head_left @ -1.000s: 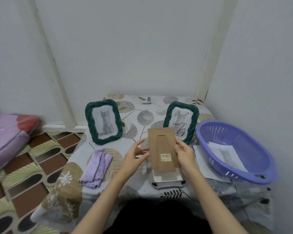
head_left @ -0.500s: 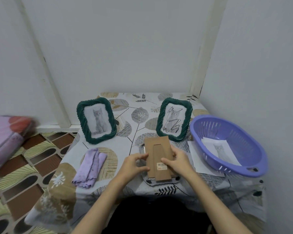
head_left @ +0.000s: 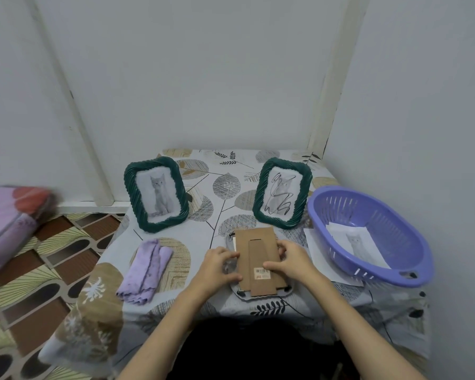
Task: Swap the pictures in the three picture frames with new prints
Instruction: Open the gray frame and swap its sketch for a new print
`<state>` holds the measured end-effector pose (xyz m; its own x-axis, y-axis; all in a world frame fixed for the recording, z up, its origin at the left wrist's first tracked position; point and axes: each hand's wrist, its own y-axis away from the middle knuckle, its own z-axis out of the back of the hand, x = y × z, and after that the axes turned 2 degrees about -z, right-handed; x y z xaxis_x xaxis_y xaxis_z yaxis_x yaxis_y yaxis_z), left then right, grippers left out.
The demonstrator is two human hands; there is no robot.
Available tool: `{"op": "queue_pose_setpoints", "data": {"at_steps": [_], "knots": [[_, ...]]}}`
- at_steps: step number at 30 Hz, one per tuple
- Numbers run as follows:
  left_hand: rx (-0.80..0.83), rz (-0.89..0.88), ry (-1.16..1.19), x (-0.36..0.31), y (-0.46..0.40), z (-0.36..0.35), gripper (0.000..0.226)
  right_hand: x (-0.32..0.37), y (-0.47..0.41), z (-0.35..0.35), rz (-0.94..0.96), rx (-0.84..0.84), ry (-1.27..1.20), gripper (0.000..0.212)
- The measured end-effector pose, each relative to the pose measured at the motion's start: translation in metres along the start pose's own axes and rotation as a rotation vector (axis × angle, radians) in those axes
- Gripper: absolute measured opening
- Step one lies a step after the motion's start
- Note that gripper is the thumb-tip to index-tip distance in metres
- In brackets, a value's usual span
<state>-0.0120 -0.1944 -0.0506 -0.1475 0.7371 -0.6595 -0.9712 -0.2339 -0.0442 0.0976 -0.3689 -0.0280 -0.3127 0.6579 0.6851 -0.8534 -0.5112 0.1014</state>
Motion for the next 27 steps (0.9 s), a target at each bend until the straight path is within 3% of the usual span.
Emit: {"op": "queue_pose_setpoints", "data": {"at_steps": [4, 13, 18, 23, 27], "knots": [[0.032, -0.006, -0.037, 0.003, -0.002, -0.002, 0.056, -0.004, -0.005, -0.001, -0.002, 0.027, 0.034, 0.048], [0.085, -0.004, -0.034, 0.006, -0.004, -0.002, 0.052, -0.009, -0.010, -0.004, 0.042, 0.096, 0.200, 0.057], [0.091, -0.020, -0.095, 0.004, -0.009, 0.000, 0.047, -0.009, -0.008, -0.006, 0.032, 0.121, 0.302, 0.073], [0.199, -0.010, -0.154, -0.004, -0.011, 0.002, 0.087, -0.009, -0.011, -0.005, 0.024, 0.161, 0.282, 0.072], [0.219, -0.023, -0.241, -0.005, -0.010, -0.002, 0.091, -0.011, -0.014, -0.005, 0.021, 0.172, 0.275, 0.073]]}}
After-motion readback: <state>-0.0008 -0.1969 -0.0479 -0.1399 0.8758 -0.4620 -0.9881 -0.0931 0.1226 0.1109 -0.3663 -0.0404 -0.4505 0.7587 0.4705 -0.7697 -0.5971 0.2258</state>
